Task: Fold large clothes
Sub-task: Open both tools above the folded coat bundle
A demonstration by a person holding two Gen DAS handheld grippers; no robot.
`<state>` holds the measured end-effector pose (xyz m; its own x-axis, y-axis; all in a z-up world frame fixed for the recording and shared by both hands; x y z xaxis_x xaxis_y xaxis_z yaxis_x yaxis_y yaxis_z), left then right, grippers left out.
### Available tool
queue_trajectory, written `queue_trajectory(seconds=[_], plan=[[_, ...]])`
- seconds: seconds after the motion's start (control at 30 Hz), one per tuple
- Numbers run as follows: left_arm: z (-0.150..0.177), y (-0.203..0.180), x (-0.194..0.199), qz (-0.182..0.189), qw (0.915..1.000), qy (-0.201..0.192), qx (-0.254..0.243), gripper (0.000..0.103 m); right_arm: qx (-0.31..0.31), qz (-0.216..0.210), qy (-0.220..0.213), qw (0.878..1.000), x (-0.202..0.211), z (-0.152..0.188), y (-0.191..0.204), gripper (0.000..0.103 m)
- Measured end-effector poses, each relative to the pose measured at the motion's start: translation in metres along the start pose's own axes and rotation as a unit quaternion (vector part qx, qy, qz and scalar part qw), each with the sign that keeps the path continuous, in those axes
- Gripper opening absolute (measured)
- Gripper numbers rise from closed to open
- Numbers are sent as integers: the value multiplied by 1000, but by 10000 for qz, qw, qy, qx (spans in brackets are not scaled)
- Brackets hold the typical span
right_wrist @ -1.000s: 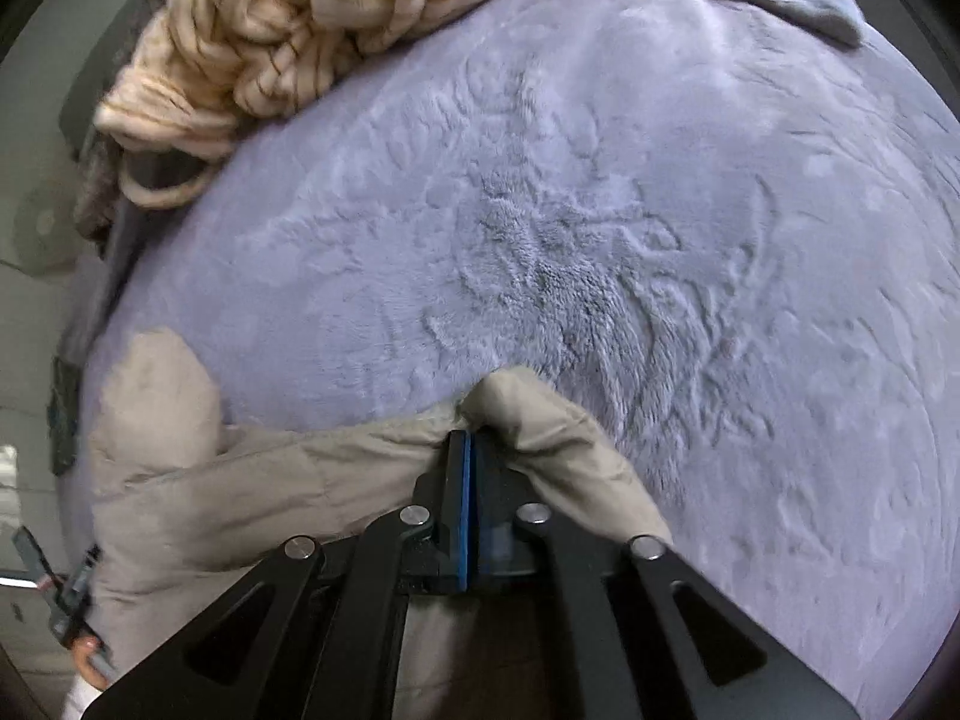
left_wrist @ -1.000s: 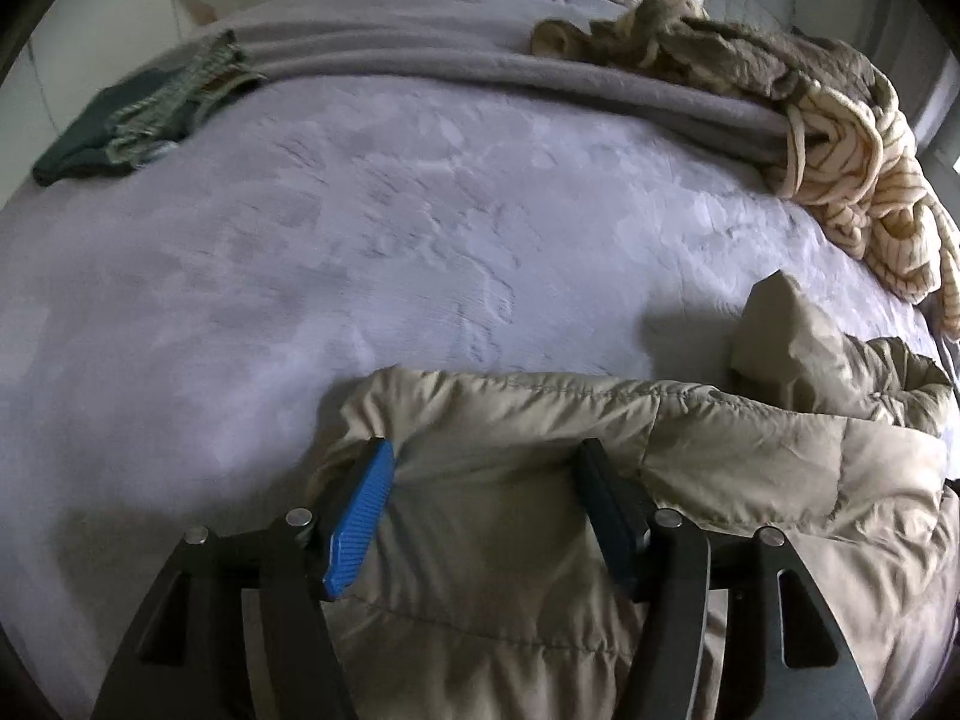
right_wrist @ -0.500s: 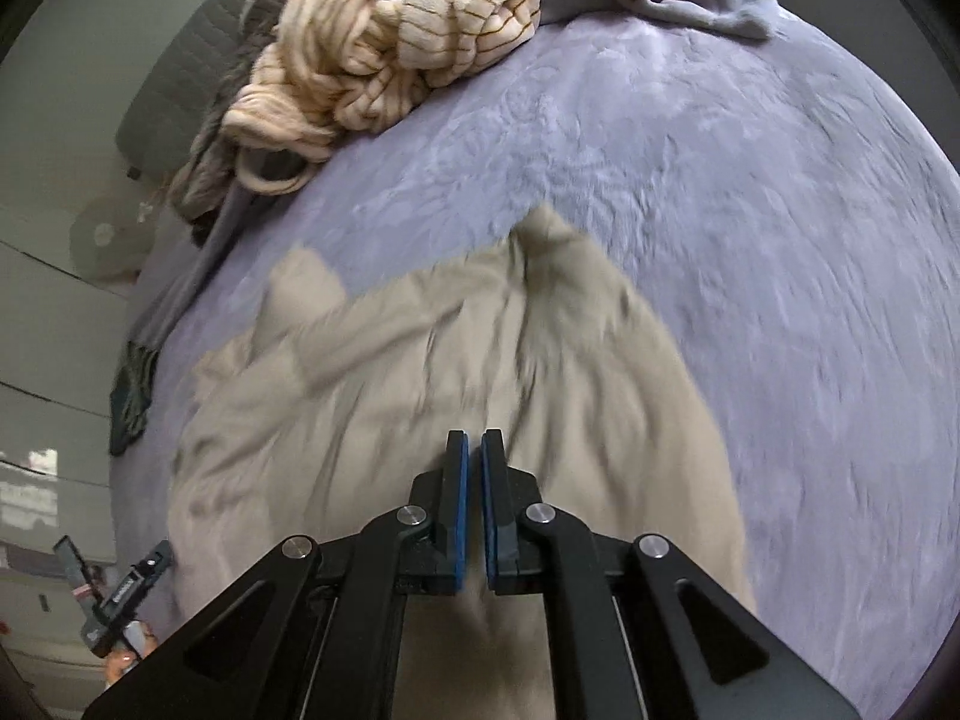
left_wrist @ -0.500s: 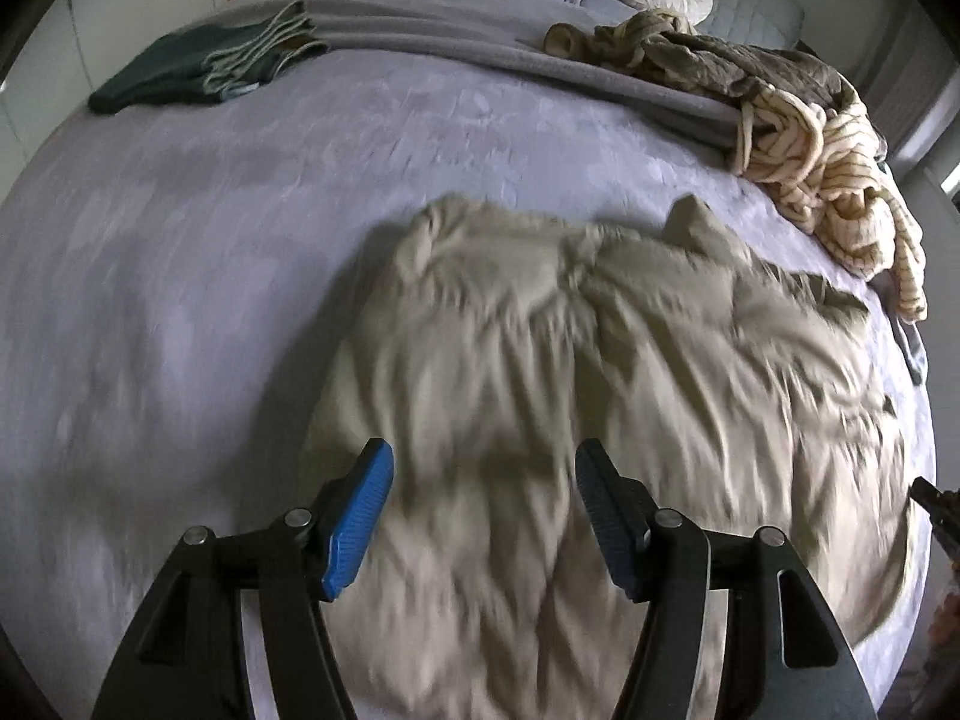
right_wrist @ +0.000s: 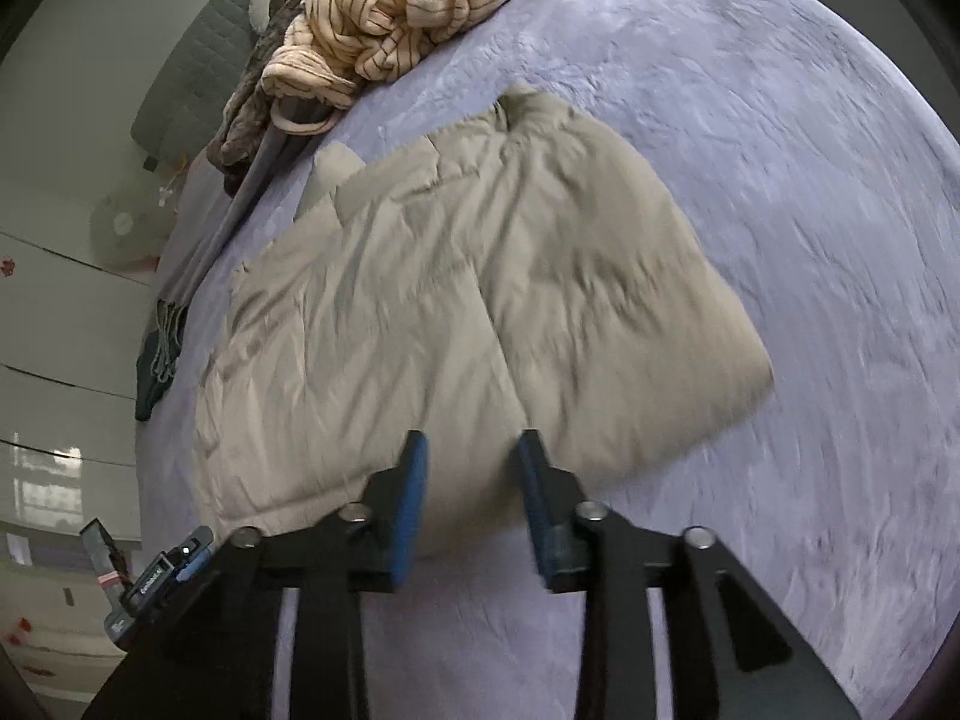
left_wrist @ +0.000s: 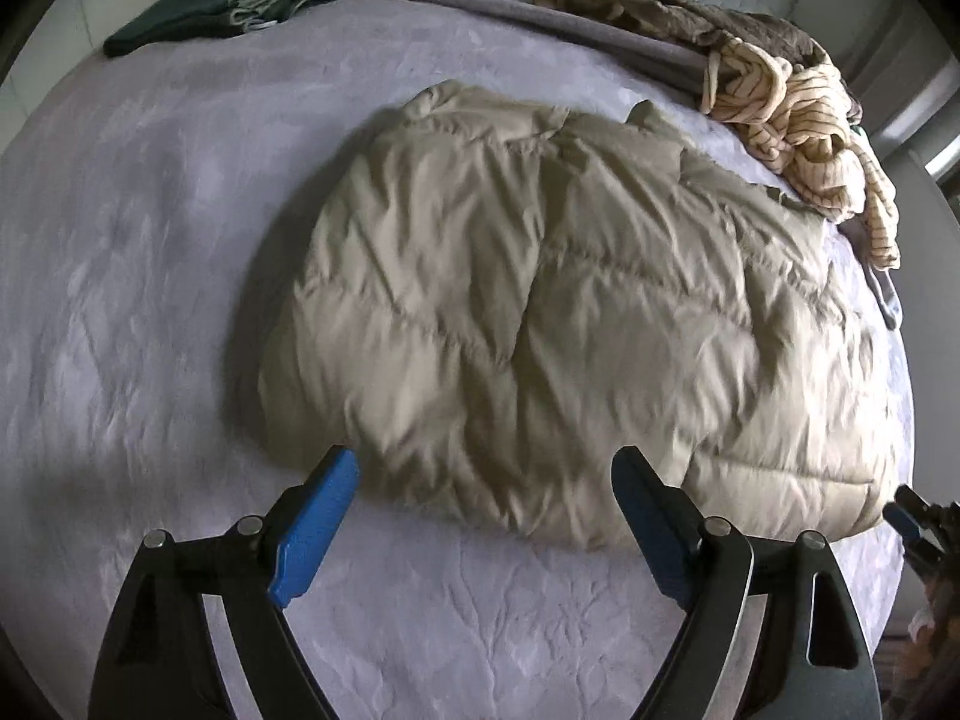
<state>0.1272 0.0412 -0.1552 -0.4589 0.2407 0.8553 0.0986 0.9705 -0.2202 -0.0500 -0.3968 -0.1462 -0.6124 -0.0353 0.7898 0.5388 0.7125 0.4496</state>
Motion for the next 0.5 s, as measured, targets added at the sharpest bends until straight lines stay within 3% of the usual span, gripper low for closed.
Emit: queue_trajectory(seconds=[0.03, 0.1, 0.2, 0.33, 0.4, 0.5], plan=[[5, 0, 1, -108, 9999, -38, 10, 103, -17, -2, 14, 10000, 1, 5, -2, 38], [11, 2, 4, -188, 9997, -136, 45, 103, -107, -13, 60, 9999, 2, 15, -6, 39], [21, 5, 2, -129, 9998, 1, 151, 103, -214, -11, 101, 9997, 1, 24, -12, 49], [26, 15, -1, 74, 9987, 213, 450, 103, -325, 6, 129, 9994, 0, 32, -19, 52], [29, 21, -3, 205, 9977, 234, 606, 103, -518, -83, 161, 9985, -4, 36, -25, 65], [33, 30, -10, 335, 9958, 355, 775, 103, -884, -253, 120, 9957, -10, 39, -33, 74]])
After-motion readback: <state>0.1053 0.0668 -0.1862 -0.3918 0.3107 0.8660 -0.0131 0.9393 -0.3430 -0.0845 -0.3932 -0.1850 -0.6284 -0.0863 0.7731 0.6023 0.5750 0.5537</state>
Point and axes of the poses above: each gripper's, at about its wrist camera, not at the fingertips, and x roughly against the way its jaws point, y to its left, z to its underside, the point moved 1 cm from there along -x, roughly the way its jaws point, and after that the axes turned 11 degrees about -y, right-handed, at the moved point
